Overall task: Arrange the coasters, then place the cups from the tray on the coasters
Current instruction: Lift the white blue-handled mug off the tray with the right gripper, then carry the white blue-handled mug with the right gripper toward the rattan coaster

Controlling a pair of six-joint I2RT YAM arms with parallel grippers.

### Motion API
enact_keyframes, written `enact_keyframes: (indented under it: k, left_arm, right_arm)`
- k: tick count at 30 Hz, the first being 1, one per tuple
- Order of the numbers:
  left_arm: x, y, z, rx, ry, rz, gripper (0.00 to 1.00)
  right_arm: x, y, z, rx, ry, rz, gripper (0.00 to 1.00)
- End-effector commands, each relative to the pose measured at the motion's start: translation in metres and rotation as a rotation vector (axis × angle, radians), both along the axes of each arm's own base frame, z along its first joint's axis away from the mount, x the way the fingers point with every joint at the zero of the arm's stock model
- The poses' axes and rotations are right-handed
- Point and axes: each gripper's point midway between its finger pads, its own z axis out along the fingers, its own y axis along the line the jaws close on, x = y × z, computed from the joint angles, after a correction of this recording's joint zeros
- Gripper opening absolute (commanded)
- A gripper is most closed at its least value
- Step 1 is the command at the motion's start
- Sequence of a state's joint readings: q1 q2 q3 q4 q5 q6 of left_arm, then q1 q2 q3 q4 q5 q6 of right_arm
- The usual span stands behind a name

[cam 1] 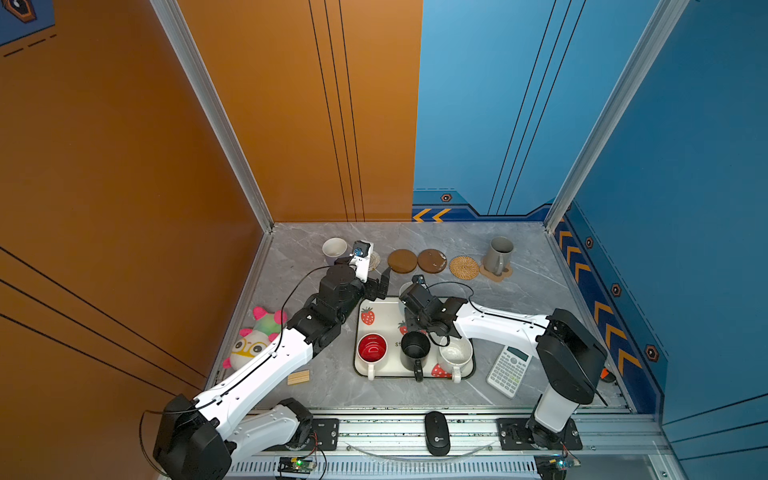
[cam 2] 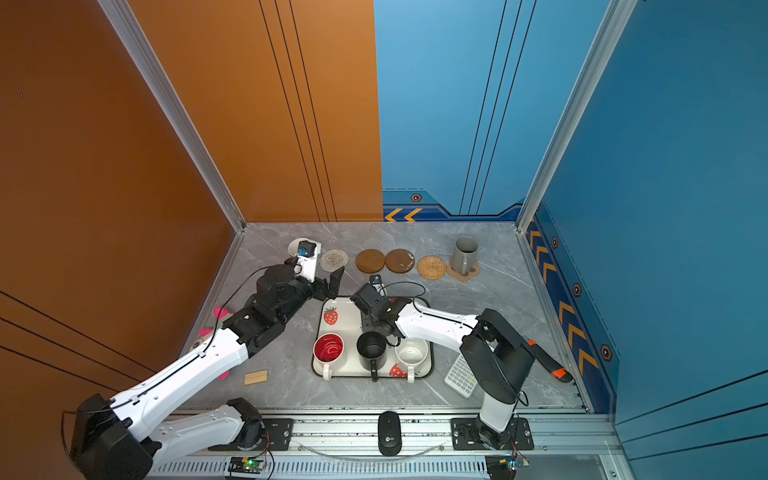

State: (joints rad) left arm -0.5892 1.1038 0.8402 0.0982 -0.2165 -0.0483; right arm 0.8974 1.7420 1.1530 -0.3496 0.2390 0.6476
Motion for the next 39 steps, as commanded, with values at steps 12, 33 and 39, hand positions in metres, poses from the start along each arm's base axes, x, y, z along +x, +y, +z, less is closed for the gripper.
enact_keyframes:
  k: [12,33,39]
  left_arm:
    - [0.001,0.001,-0.005,0.014,0.005,0.007,0.98]
    - [0.005,0.004,-0.005,0.015,0.001,0.028,0.98]
    - [0.006,0.007,-0.010,0.013,0.005,0.041,0.98]
  right_arm:
    - [0.005,-0.007,0.026,-0.064,-0.097,-0.008,0.00]
    - [0.043,-0.059,0.093,-0.053,-0.227,-0.053,0.00]
    - [0.071,-0.090,0.119,-0.083,-0.280,-0.113,0.00]
